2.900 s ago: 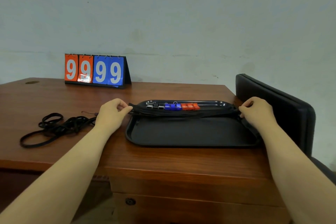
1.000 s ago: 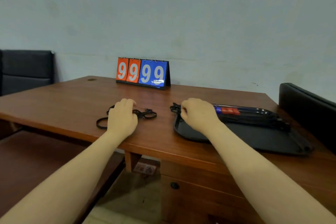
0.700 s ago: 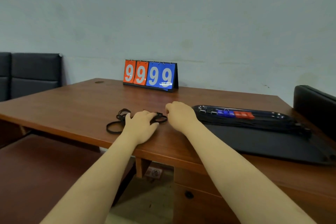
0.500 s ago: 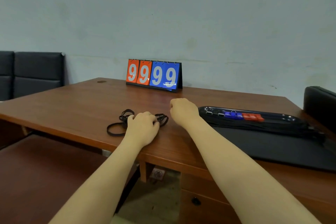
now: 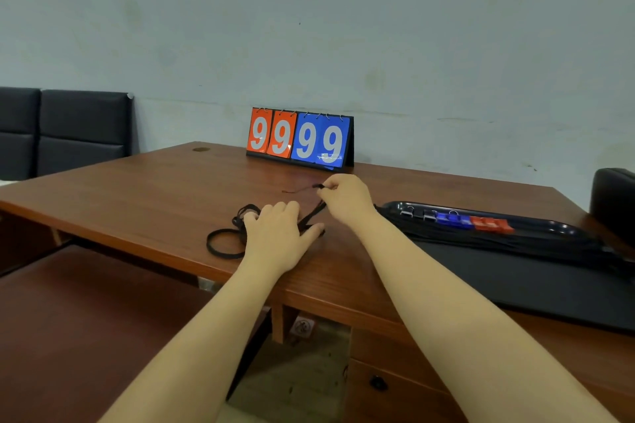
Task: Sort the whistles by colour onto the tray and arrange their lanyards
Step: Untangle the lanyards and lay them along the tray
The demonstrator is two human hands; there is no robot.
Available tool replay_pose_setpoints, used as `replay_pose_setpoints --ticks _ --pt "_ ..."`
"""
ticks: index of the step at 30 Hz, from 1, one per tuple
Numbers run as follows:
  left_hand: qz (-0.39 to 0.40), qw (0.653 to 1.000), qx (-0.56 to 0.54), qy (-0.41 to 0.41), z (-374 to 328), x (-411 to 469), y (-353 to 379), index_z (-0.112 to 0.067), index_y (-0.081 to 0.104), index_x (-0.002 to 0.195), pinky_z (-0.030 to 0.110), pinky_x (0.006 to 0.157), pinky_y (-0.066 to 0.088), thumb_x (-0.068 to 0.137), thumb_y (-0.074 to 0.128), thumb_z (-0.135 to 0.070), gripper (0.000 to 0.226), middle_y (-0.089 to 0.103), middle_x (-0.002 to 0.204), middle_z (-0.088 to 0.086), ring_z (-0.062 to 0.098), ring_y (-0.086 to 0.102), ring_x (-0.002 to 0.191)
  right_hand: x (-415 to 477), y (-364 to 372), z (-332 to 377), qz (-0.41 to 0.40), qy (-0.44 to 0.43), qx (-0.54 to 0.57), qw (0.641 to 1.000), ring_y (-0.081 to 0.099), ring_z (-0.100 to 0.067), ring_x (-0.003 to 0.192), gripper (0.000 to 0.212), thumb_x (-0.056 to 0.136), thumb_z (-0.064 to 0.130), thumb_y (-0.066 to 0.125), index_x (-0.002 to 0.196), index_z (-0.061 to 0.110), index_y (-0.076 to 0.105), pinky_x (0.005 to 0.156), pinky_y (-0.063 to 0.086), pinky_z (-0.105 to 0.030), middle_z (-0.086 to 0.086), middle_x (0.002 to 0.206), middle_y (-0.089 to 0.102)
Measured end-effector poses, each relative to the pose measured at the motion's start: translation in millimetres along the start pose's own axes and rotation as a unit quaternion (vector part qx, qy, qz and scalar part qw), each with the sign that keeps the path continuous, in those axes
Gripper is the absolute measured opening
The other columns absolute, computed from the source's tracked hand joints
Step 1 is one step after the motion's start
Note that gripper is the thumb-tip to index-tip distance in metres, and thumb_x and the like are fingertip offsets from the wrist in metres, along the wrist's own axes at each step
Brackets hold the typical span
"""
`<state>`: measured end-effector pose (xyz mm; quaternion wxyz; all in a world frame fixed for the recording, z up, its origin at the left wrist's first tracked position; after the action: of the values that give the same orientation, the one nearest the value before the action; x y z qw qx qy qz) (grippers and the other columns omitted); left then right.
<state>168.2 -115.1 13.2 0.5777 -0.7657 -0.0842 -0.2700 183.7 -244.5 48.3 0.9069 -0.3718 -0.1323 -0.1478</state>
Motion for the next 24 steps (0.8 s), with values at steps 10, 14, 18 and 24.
replay_pose_setpoints --ticks 10,14,18,24 --pt "0.002 0.999 0.041 -0.007 -1 -4 -7 -0.022 0.061 0.107 0.047 0.101 0.028 0.099 0.037 -0.032 0.027 0.056 0.11 -0.001 0.02 0.05 0.105 -18 -45 -36 -0.037 0.127 0.399 0.907 0.058 -0.01 0.048 0.016 0.099 0.015 0.042 0.089 0.015 0.054 0.043 0.043 -0.02 -0.002 0.073 0.063" --pt "0.006 0.998 0.048 -0.03 5 -4 -6 -0.02 0.06 0.106 0.048 0.103 0.027 0.098 0.04 -0.028 0.023 0.054 0.11 0.0 0.021 0.049 0.105 -22 -118 -86 -0.15 0.127 0.316 0.928 0.042 -0.013 0.047 0.019 0.094 0.011 0.044 0.079 0.016 0.053 0.04 0.036 -0.021 0.0 0.065 0.047" --pt "0.01 0.998 0.051 -0.03 6 -4 -4 -0.02 0.061 0.107 0.048 0.103 0.026 0.097 0.041 -0.027 0.023 0.054 0.113 0.001 0.022 0.048 0.106 -44 -186 -127 -0.203 0.114 0.135 0.963 0.044 -0.018 0.058 0.017 0.094 0.017 0.046 0.086 0.013 0.06 0.059 0.038 -0.033 -0.001 0.068 0.051" --pt "0.011 0.999 0.044 -0.024 2 -1 -7 -0.022 0.064 0.092 0.047 0.103 0.026 0.088 0.052 -0.053 0.033 0.053 0.104 -0.003 0.017 0.049 0.102 -79 -219 -165 -0.125 0.114 -0.057 0.984 0.054 -0.019 0.06 0.016 0.097 0.019 0.049 0.09 0.011 0.061 0.062 0.044 -0.031 -0.006 0.073 0.065"
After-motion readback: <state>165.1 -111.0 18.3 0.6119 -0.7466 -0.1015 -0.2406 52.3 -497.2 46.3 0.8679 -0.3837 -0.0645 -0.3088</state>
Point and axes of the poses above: each hand's wrist, its own x-axis towards the middle knuckle, its own y-axis out of the palm, z = x × y, the point moved 10 cm from there along x, towards the middle knuckle
